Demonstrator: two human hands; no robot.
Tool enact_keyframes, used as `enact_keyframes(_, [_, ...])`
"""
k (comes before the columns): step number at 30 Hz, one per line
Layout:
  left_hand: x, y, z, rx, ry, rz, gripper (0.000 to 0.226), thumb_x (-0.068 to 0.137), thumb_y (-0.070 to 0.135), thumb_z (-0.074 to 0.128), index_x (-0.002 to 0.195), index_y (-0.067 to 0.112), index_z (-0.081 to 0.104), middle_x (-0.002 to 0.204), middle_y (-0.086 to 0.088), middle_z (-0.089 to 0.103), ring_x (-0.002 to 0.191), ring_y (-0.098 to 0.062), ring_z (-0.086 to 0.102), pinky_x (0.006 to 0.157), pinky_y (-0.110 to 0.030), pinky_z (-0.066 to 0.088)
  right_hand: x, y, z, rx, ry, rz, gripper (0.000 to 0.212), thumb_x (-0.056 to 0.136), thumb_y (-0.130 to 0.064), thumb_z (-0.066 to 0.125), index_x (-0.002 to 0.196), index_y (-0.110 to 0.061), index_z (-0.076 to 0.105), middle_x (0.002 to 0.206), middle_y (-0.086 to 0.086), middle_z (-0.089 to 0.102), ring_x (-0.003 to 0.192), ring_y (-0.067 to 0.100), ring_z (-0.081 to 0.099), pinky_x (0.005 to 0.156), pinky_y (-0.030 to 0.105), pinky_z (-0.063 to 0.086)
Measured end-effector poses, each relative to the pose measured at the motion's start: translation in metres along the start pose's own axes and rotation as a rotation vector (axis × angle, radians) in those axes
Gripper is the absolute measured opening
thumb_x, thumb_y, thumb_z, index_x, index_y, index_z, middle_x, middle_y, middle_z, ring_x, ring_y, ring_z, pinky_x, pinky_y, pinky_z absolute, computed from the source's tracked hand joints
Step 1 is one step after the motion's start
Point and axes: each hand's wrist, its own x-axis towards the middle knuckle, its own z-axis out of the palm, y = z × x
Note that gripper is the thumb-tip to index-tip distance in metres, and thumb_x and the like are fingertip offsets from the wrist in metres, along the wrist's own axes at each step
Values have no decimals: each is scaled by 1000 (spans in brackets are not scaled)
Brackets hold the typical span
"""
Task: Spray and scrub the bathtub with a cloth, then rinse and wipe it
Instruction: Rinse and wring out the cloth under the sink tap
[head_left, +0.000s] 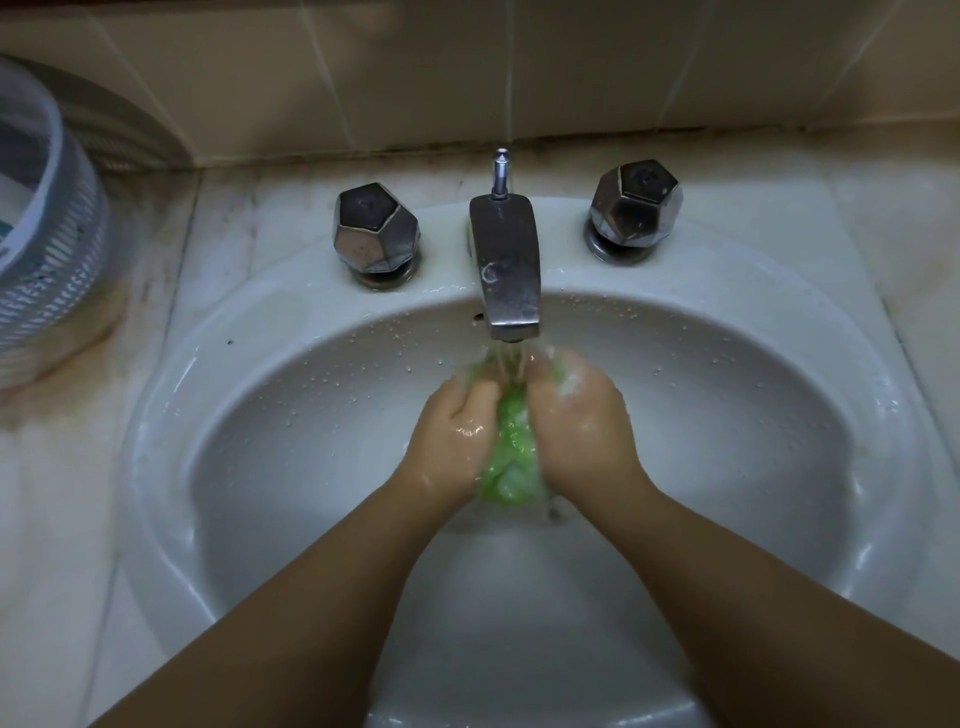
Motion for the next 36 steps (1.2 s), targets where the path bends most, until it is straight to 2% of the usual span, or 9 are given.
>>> enact_keyframes(5, [-10, 1, -8, 5, -258, 215, 45, 83, 49, 65, 119, 31, 45, 111, 10, 59, 97, 3, 64, 80, -21, 53, 12, -2, -4, 188, 70, 230, 51, 101, -52, 52, 82, -7, 69, 75, 10, 72, 77, 30, 72, 77, 46, 59])
enact_keyframes(8, [-14, 1, -14, 326, -345, 348, 69, 78, 57, 76, 139, 43, 48, 127, 15, 61, 113, -6, 64, 91, -31, 56, 23, -7, -7, 355, 2, 437, 45, 102, -47, 53, 91, -8, 73, 82, 15, 76, 82, 35, 76, 82, 50, 62])
enact_keyframes(12, [-3, 4, -10, 433, -53, 294, 19, 94, 50, 63, 109, 40, 68, 94, 12, 73, 85, -3, 69, 77, -36, 59, 25, -2, -7, 583, -203, 487, 48, 99, -51, 54, 120, -11, 68, 103, 18, 78, 91, 35, 77, 87, 54, 62])
enact_keyframes(16, [5, 8, -10, 350, 38, 128, 15, 87, 23, 65, 97, 26, 74, 86, 3, 76, 82, -17, 74, 72, -39, 62, 9, 9, -1, 361, -285, 176, 82, 63, -59, 74, 138, -35, 48, 122, 1, 70, 102, 22, 74, 91, 49, 60])
enact_keyframes(20, [5, 18, -9, 53, 81, -7, 23, 98, 25, 62, 80, 20, 76, 81, -3, 78, 79, -23, 77, 78, -50, 63, -3, 10, -1, 164, -262, -158, 34, 88, -56, 66, 118, -42, 59, 105, -11, 73, 95, 2, 70, 83, 26, 57])
enact_keyframes(23, [4, 26, -5, -156, 108, -95, 42, 109, 28, 49, 75, 19, 72, 68, 8, 75, 63, -5, 73, 61, -23, 57, 9, 10, 6, 58, -171, -194, 13, 97, -45, 66, 103, -34, 64, 93, -9, 71, 83, 0, 68, 65, 12, 50])
enact_keyframes(28, [1, 17, -2, -59, 8, 22, 3, 105, 31, 53, 105, 29, 51, 94, 3, 68, 83, -6, 68, 70, -23, 58, 28, 7, 5, -27, -55, -58, 24, 104, -39, 50, 92, -27, 66, 83, -6, 70, 76, 10, 66, 62, 25, 50])
enact_keyframes(33, [0, 8, -3, 29, -98, 236, 48, 74, 32, 74, 116, 49, 58, 115, 2, 67, 105, -14, 69, 89, -46, 60, 38, 11, 1, 266, -69, 137, 43, 102, -53, 48, 87, -25, 77, 83, 2, 78, 85, 24, 75, 87, 51, 60])
enact_keyframes(36, [1, 5, -8, 224, -197, 265, 59, 75, 35, 78, 130, 46, 61, 122, 17, 60, 109, -5, 66, 94, -37, 58, 41, 11, 1, 380, -40, 205, 45, 104, -42, 51, 72, -23, 74, 73, 1, 75, 72, 21, 73, 73, 42, 58])
